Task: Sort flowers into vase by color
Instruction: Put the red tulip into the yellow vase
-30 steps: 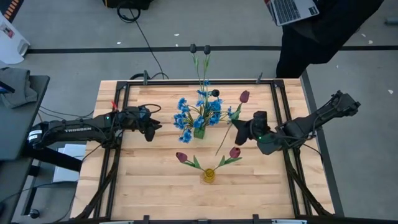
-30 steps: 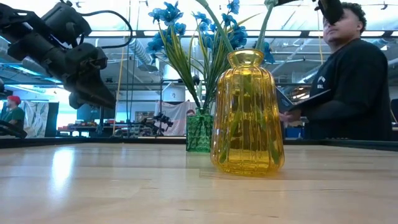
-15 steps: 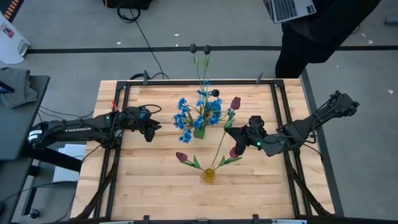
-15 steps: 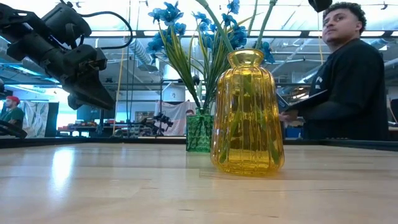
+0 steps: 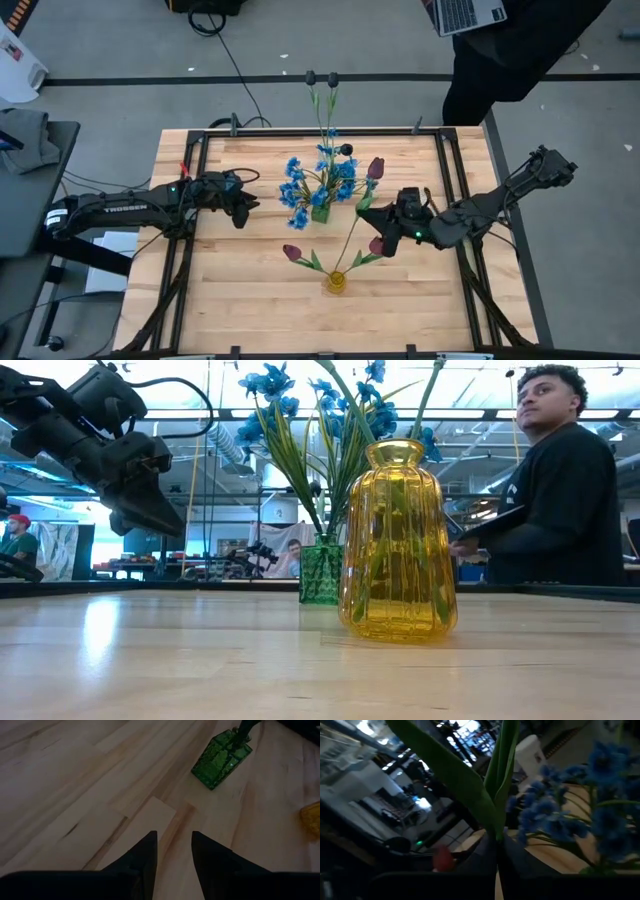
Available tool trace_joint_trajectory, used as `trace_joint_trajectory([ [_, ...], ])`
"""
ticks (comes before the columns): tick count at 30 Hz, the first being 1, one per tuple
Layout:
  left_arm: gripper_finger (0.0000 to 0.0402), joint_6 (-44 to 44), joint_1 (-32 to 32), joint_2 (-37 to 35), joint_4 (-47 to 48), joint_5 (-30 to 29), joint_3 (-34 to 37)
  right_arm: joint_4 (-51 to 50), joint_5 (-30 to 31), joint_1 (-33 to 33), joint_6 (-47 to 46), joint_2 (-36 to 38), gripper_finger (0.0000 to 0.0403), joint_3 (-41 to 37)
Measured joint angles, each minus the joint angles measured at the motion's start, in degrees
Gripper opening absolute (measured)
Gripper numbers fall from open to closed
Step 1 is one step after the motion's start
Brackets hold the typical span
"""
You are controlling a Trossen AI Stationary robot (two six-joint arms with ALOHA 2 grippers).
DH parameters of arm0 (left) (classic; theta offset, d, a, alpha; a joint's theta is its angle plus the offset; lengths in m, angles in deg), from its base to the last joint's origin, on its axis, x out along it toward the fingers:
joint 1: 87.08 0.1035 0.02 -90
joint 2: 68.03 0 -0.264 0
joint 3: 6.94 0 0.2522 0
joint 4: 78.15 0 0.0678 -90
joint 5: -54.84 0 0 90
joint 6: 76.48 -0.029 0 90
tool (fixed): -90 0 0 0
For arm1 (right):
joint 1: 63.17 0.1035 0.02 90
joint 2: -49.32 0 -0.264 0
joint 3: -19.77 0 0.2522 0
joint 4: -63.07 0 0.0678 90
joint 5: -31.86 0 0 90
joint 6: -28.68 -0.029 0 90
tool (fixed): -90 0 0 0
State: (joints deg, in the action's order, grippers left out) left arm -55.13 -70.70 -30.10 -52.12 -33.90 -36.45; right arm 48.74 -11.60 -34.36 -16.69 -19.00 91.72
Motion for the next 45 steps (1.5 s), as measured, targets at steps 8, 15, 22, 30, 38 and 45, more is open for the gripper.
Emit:
trace_joint_trajectory([
  [8,0.0127,-1.81,0.02,0.00,0.12,0.05,0.00,8.34,2.01,4.55,8.67,0.00,0.0012,0.00],
  [15,0.0127,-1.81,-0.01,0.00,0.22,0.03,0.00,8.58,6.15,8.62,16.06,0.00,0.0011,0.00],
  [22,0.0127,-1.84,-0.01,0.00,2.00,-0.40,0.00,8.84,6.19,10.53,18.61,-0.58,0.0011,0.00],
  [30,0.0127,-1.86,0.00,0.58,3.91,-5.36,0.00,13.45,1.36,11.77,19.56,-6.85,0.0011,0.00],
  [38,0.0127,-1.86,0.02,1.09,3.90,-7.37,0.00,17.80,7.71,12.94,21.66,-13.63,0.0011,0.00],
  [45,0.0127,-1.68,0.01,1.09,3.90,-7.39,0.00,18.94,14.66,13.52,21.46,-17.93,0.0011,0.00],
])
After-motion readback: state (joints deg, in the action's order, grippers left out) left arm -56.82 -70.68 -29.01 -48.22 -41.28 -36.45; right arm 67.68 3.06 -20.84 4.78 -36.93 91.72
